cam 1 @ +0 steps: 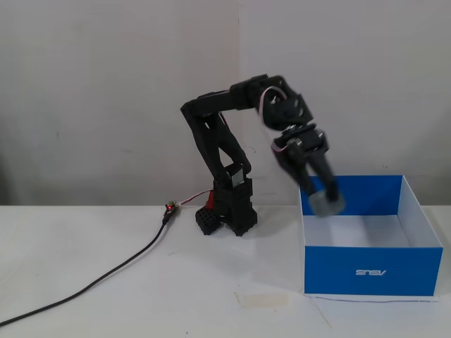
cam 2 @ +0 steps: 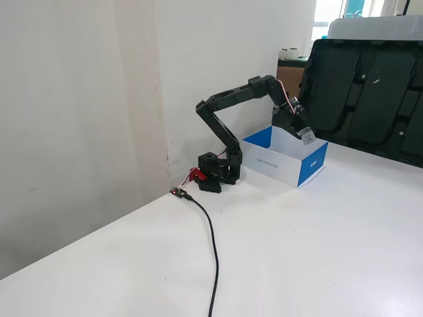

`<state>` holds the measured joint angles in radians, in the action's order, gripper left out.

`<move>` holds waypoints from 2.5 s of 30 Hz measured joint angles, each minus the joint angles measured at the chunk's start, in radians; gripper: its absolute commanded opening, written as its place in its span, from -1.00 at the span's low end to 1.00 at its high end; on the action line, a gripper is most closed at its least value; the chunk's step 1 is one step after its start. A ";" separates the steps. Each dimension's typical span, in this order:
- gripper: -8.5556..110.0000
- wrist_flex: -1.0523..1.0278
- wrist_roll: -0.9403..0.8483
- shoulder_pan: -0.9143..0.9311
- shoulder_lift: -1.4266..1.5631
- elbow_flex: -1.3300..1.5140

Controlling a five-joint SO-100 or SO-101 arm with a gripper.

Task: Pick the gray block and keep it in the box.

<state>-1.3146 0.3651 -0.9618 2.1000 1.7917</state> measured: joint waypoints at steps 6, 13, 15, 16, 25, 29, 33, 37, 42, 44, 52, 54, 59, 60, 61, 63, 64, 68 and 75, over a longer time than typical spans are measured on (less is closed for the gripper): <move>-0.83 -0.075 -0.028 -0.207 -0.072 -0.110; -0.82 -0.132 -0.057 -0.371 -0.183 -0.173; -0.75 -0.132 -0.067 -0.397 -0.201 -0.175; -0.71 -0.132 -0.077 -0.408 -0.212 -0.176; -0.52 -0.156 -0.120 -0.442 -0.259 -0.192; -0.52 -0.164 -0.129 -0.440 -0.259 -0.192; -0.73 -0.195 -0.160 -0.408 -0.259 -0.196; -0.82 -0.238 -0.207 -0.324 -0.259 -0.230; -0.85 -0.288 -0.336 -0.173 -0.259 -0.242; -0.85 -0.295 -0.393 -0.098 -0.259 -0.242; -0.85 -0.278 -0.512 0.235 -0.179 -0.193; -0.85 -0.232 -0.517 0.308 -0.123 -0.120; -0.85 -0.084 -0.517 0.538 0.048 0.123; -0.85 -0.058 -0.511 0.580 0.071 0.166; -0.85 -0.035 -0.502 0.618 0.089 0.202; -0.85 0.005 -0.479 0.689 0.114 0.255; -0.85 0.026 -0.465 0.730 0.126 0.279; -0.85 0.126 -0.393 0.862 0.202 0.390; -0.85 0.279 -0.308 0.913 0.419 0.641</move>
<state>-1.0354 0.0568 -0.0491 2.5188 2.4329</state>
